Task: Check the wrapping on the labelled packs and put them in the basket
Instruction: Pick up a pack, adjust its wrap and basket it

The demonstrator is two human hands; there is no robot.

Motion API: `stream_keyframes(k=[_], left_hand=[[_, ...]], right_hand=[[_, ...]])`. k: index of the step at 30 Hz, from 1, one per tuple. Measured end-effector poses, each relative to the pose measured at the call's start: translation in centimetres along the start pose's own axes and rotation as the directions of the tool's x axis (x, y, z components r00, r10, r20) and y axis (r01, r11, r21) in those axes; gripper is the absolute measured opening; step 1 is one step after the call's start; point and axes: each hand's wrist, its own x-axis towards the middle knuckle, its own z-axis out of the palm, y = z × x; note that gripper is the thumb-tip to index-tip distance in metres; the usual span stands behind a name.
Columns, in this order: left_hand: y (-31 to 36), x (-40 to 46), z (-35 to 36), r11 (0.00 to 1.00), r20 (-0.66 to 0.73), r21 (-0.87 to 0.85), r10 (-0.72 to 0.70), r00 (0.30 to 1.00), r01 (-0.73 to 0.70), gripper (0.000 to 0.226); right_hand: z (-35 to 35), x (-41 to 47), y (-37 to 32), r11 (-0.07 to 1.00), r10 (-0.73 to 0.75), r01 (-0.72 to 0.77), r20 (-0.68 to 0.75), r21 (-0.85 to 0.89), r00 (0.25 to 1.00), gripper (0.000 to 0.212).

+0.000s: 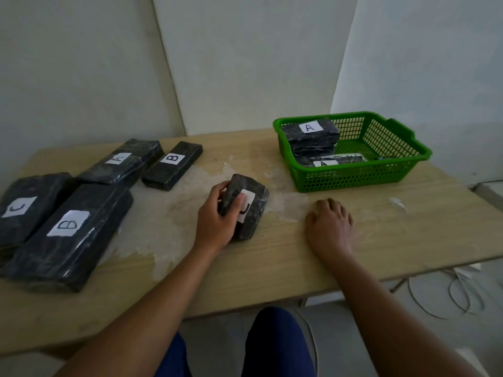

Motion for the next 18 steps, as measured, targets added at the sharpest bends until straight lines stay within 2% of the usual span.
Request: stream_keyframes(k=[3,5,7,9,10,13,16,18], left_hand=[[0.1,-0.6,-0.9,0.982,0.026,-0.183,-0.047,0.999,0.051,0.031],[0.0,-0.8,-1.3,0.959,0.05,-0.274,-0.057,0.997,0.069,0.031],[-0.2,-1.1,-1.7,0.948,0.081,-0.312,-0.037,0.996,0.061,0.034],[-0.5,-1.4,-2.2,0.951,0.121,-0.305,-0.009,0.993,0.046,0.038],[-0.4,-1.7,-2.4,0.951,0.138,-0.307,0.003,0.99,0.04,0.04],[-0.3,-2.4,-3.9,0.944,0.19,-0.321,-0.018,0.982,0.08,0.045],[1.4,-3.1,-6.5,0.965,0.154,-0.26,0.024,0.988,0.017,0.05],[3.2,-3.2,-8.3,0.968,0.133,-0.251,0.053,0.99,-0.019,0.04]], right_hand=[[0.5,-2.5,-1.6,0.99,0.021,-0.024,0.02,0.142,1.0,0.051],[0.2,-4.0,-3.1,0.934,0.028,-0.041,0.041,0.354,0.999,0.046],[0.0,-5.3,-5.0,0.748,-0.016,-0.043,0.084,0.662,0.996,0.041],[-0.1,-6.5,-7.1,0.541,-0.095,-0.037,0.105,0.84,0.99,0.036],[0.0,-6.8,-7.6,0.498,-0.111,-0.017,0.083,0.867,0.99,0.036],[-0.4,-7.6,-8.7,0.499,-0.118,0.035,0.028,0.866,0.993,0.035],[-1.9,-8.2,-9.2,0.452,-0.178,0.084,-0.003,0.888,0.984,0.024],[-3.1,-8.5,-9.8,0.413,-0.244,0.122,-0.02,0.902,0.97,0.019]])
